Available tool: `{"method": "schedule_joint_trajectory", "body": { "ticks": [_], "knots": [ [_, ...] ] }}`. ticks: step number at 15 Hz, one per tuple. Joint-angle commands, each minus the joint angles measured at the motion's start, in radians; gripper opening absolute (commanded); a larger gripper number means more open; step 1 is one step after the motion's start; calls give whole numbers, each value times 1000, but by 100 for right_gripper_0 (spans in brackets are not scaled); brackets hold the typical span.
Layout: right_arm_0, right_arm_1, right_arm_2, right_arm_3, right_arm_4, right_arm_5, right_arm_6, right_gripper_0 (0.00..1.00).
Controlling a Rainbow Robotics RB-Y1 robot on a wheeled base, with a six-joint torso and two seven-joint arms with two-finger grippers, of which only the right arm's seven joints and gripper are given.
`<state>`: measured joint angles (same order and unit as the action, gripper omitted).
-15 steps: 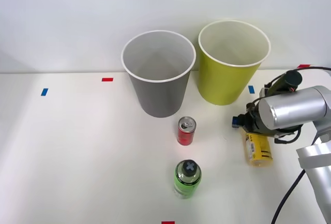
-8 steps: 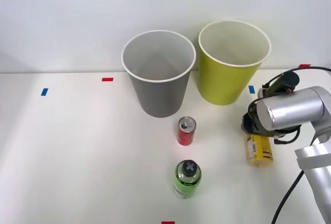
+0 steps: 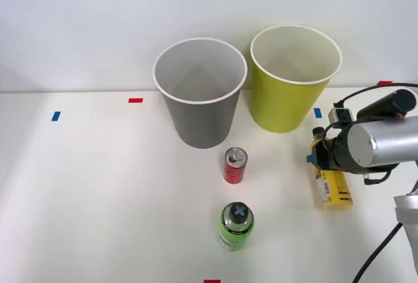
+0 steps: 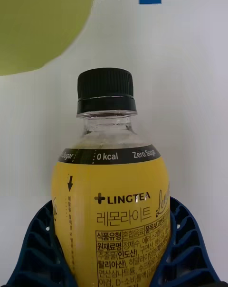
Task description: Put cans in the gray bin, plastic bottles in the light green bin
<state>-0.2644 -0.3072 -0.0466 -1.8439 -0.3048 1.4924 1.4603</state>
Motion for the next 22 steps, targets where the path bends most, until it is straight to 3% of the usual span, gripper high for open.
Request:
{"method": "schedule_joint_trajectory", "body": {
  "ticks": [1,7,11,17,19,22],
  "knots": [
    [102,19,-73,-150,-83,0,167,0],
    [267,120,-277,-388,-405,-24,537,0],
    [323,160,-328,-413,-675,-212,675,0],
    [324,163,-361,-500,-1010,-411,663,0],
    [289,158,-334,-515,-1025,-518,650,0],
    [163,160,-299,-514,-876,-612,485,0]
  ]
}}
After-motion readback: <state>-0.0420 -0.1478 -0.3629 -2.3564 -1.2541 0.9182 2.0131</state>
